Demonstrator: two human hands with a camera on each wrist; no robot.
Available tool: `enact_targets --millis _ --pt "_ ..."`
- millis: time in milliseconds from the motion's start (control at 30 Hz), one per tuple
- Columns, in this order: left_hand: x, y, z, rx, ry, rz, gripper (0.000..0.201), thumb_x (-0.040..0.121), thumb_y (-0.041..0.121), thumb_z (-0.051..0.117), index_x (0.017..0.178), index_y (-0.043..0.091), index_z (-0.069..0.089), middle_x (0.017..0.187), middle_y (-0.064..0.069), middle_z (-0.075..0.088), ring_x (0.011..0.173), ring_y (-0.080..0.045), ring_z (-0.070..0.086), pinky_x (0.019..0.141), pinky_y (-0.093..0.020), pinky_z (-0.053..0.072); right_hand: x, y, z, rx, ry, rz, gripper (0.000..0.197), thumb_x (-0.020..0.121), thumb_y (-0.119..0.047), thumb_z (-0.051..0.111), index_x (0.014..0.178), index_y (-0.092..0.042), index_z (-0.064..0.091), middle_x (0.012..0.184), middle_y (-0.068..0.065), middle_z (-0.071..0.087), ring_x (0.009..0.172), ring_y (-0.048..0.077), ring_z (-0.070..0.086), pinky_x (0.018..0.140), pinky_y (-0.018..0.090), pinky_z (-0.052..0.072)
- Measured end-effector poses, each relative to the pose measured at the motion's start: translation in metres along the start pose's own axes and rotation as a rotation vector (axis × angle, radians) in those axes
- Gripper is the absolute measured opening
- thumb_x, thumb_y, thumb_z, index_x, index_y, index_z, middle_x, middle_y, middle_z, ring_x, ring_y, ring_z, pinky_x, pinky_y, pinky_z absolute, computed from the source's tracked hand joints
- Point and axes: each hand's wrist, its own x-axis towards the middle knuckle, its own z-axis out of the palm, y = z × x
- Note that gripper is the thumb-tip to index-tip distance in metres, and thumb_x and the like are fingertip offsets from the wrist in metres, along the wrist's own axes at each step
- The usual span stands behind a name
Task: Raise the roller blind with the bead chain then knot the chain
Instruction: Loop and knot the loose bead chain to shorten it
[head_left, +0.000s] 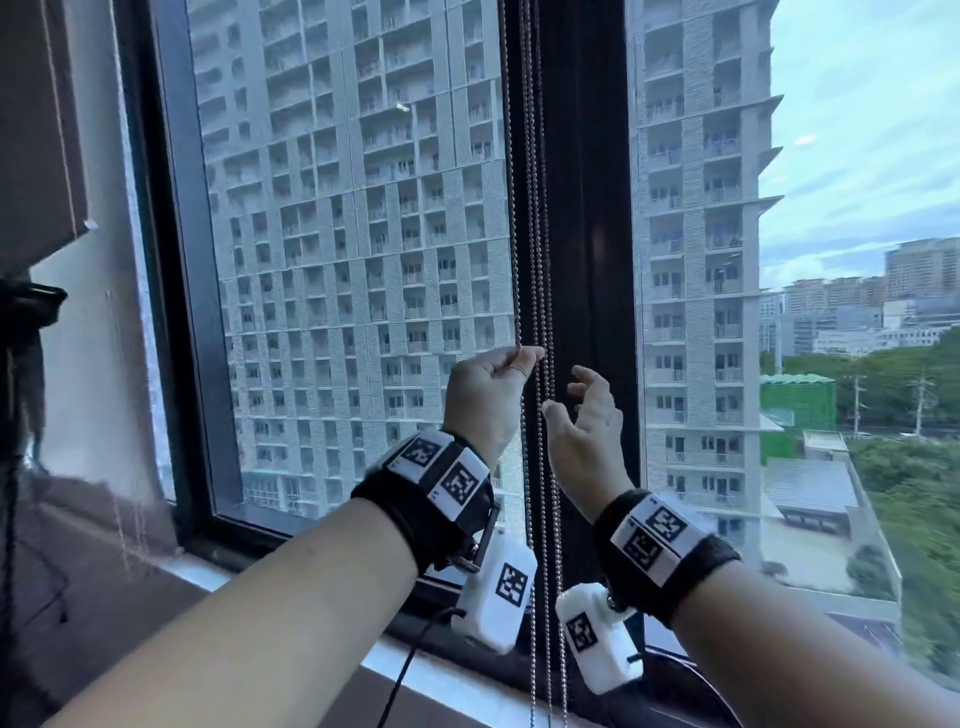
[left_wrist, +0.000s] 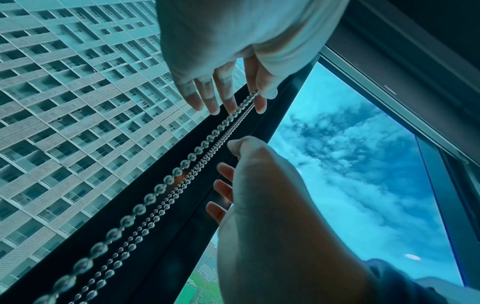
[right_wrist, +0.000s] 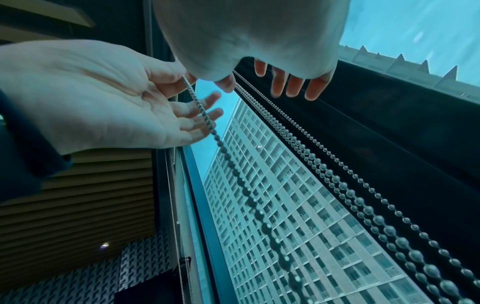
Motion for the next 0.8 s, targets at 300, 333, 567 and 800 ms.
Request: enact_targets --millis 300,333,567,800 --pt "0.011 -0.010 0.020 0.070 0.057 -0.056 0.027 0.090 0.027 0.061 0.111 0.014 0.072 0.113 -0.002 0.072 0.084 0.004 0.063 0.069 -0.002 0.044 0.004 0.002 0.000 0.270 -0.283 0.061 0.053 0.098 -0.024 0.049 0.148 -0.015 0.034 0.125 0.002 0.059 0.099 0.005 0.056 0.077 0.010 0.043" --pt "0.012 -0.010 0.022 0.081 0.062 -0.068 0.026 0.090 0.027 0.061 0.111 0.014 0.072 0.114 -0.001 0.072 0.093 -0.001 0.065 0.075 -0.006 0.045 0.004 0.004 0.001 0.305 -0.314 0.073 0.054 0.096 -0.025 0.049 0.147 -0.014 0.036 0.123 0.001 0.061 0.097 0.005 0.058 0.078 0.012 0.045" --pt "0.010 -0.022 0.031 0.176 0.134 -0.090 0.021 0.092 0.019 0.059 0.101 0.010 0.075 0.097 -0.003 0.075 0.086 -0.012 0.069 0.081 -0.027 0.055 -0.001 0.010 0.007 0.422 -0.367 0.032 0.029 0.095 -0.018 0.045 0.122 -0.017 0.058 0.093 0.000 0.067 0.076 0.018 0.061 0.074 0.035 0.050" --pt "0.004 -0.018 0.024 -0.052 0.205 -0.141 0.011 0.091 0.011 0.057 0.096 0.008 0.066 0.073 -0.005 0.069 0.067 -0.020 0.067 0.060 -0.030 0.055 -0.004 0.018 -0.004 0.498 -0.454 0.127 0.024 0.101 -0.023 0.047 0.086 -0.009 0.060 0.062 0.000 0.041 0.048 0.013 0.039 0.045 0.030 0.038"
